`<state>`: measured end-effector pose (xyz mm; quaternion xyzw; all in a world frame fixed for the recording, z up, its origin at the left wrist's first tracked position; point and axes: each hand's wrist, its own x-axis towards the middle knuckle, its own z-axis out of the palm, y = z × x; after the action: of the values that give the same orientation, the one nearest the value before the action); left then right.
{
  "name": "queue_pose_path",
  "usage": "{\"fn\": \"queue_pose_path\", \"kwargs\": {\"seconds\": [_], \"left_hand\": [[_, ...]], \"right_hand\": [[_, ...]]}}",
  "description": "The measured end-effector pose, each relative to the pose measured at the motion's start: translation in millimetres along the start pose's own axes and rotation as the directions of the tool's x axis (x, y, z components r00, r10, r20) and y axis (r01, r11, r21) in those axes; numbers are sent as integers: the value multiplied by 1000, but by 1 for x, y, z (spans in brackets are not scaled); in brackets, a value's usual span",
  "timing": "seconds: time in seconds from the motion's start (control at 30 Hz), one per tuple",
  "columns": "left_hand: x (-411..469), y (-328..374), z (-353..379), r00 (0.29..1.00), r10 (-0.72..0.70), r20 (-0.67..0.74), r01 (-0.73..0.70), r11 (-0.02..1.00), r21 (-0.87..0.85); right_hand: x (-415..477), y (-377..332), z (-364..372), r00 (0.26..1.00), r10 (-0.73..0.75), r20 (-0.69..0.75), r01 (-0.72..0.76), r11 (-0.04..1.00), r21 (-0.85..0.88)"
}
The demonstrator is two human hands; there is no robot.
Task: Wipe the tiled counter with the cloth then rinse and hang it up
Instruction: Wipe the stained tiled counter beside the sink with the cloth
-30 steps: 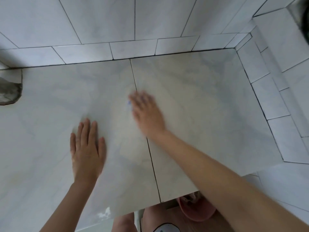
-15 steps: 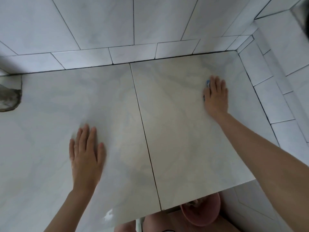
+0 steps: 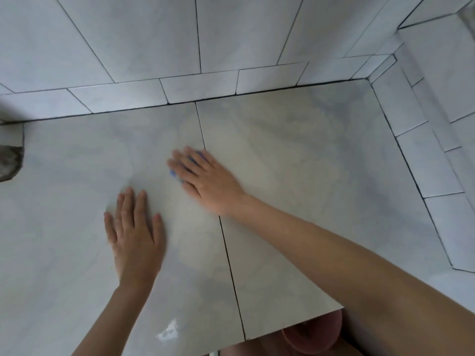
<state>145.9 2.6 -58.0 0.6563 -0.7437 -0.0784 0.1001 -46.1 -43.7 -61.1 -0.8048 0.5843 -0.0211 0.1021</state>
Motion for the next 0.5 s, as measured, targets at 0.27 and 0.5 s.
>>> {"fn": "queue_pose_path", "kwargs": {"seconds": [0.27,0.5], "left_hand": [[0,0,-1,1000,0,8,0,1000,-25],[0,0,-1,1000,-7,9,7,1000,-28]], "right_hand": [[-57,178,-28,783,616,-83,-612,788,68],[-133,184,-21,592,798,-118,-804,595,-10]]}}
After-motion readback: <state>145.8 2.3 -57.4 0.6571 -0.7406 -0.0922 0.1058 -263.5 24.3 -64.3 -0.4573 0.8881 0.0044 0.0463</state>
